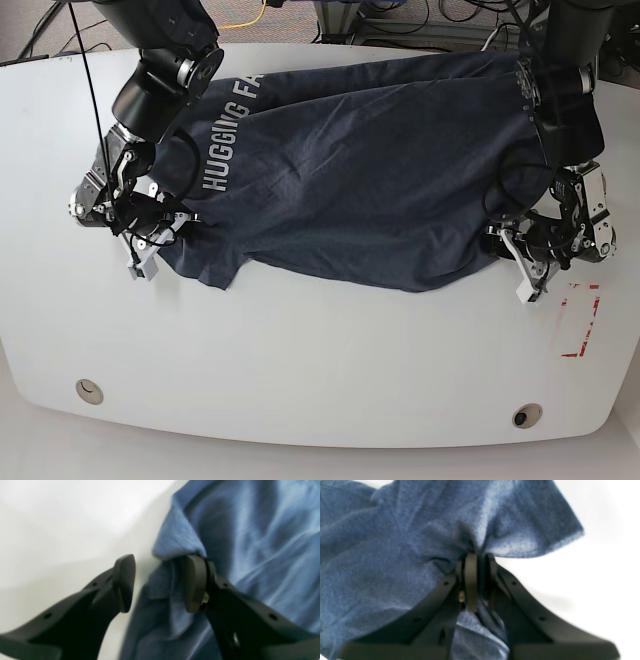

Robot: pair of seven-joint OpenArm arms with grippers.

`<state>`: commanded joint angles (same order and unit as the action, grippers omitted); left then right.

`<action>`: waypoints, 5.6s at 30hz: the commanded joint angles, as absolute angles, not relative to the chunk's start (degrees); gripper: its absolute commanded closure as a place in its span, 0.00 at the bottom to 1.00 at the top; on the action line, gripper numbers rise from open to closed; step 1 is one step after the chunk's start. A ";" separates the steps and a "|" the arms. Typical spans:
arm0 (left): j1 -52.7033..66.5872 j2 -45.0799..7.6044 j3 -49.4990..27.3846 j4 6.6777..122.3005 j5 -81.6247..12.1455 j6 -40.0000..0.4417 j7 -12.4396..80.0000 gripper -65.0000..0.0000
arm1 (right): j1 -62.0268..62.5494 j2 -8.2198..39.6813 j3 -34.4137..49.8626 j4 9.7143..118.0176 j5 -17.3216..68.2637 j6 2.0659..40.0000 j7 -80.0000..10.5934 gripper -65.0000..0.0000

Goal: Layout the t-shirt on the table in an organized manner, then fold the t-shirt properly
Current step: 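Hold the hem with both grippers and drag the t-shirt across the table, then open the right gripper and release the t-shirt, left gripper keeps holding, then move the right gripper to the collar and grasp the shoulder seam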

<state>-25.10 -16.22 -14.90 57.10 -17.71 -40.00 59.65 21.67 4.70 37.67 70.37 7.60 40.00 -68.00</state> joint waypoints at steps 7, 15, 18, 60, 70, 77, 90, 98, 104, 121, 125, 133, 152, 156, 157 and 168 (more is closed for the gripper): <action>-24.13 -16.22 -15.08 59.56 -17.71 -40.00 61.23 0.55 | 21.67 4.62 37.67 70.37 7.60 40.00 -68.00 0.92; -24.13 -16.31 -15.16 59.56 -17.71 -40.00 61.23 0.55 | 21.67 4.62 37.67 70.37 7.60 40.00 -68.00 0.92; -24.13 -16.31 -15.16 59.47 -17.71 -40.00 61.23 0.55 | 21.67 4.62 37.67 70.37 7.60 40.00 -68.00 0.92; -23.43 -12.88 -18.68 63.43 -17.71 -40.00 60.97 1.00 | 23.16 4.70 37.67 72.22 7.69 40.00 -68.18 0.92; -24.57 -12.97 -18.68 80.84 -17.63 -40.00 61.23 1.00 | 28.53 4.88 37.67 78.81 7.69 40.00 -73.98 0.92; -31.34 -13.05 -18.77 86.37 -17.63 -40.00 66.15 1.00 | 34.95 6.99 37.67 78.90 7.69 40.00 -75.03 0.92; -49.89 -12.70 -18.95 91.65 -17.63 -40.00 75.03 1.00 | 51.65 12.00 28.00 78.73 7.69 40.00 -75.30 0.92; -60.18 -12.62 -19.03 91.74 -17.63 -40.00 79.25 1.00 | 61.49 14.55 21.49 78.55 7.52 40.00 -75.38 0.92; -60.62 -12.62 -19.12 91.82 -17.63 -40.00 80.00 1.00 | 60.26 14.55 20.53 78.55 7.69 40.00 -76.44 0.92; -44.79 -12.97 -19.74 101.49 -17.63 -40.00 80.00 1.00 | 43.21 8.22 25.89 78.81 7.69 40.00 -76.53 0.91; -39.78 -12.97 -23.08 103.60 -17.63 -40.00 80.00 1.00 | 41.27 5.49 25.89 78.73 7.69 40.00 -76.18 0.88; -32.04 -14.55 -27.47 106.15 -17.63 -40.00 80.00 1.00 | 37.58 0.31 25.98 78.46 7.34 40.00 -70.55 0.50; -18.33 -19.65 -38.11 106.15 -27.91 -40.00 80.00 1.00 | 35.91 -5.49 25.89 59.30 7.60 40.00 -58.07 0.30; -16.84 -20.44 -38.99 106.15 -28.62 -40.00 80.00 1.00 | 35.56 -5.49 25.89 55.96 7.60 40.00 -56.40 0.29; -16.48 -20.70 -39.25 106.15 -28.79 -40.00 80.00 1.00 | 35.47 -5.49 25.89 55.08 7.60 40.00 -55.96 0.29; -15.25 -20.97 -40.75 106.15 -30.99 -40.00 80.00 1.00 | 33.63 -6.81 25.80 51.56 7.69 40.00 -53.49 0.29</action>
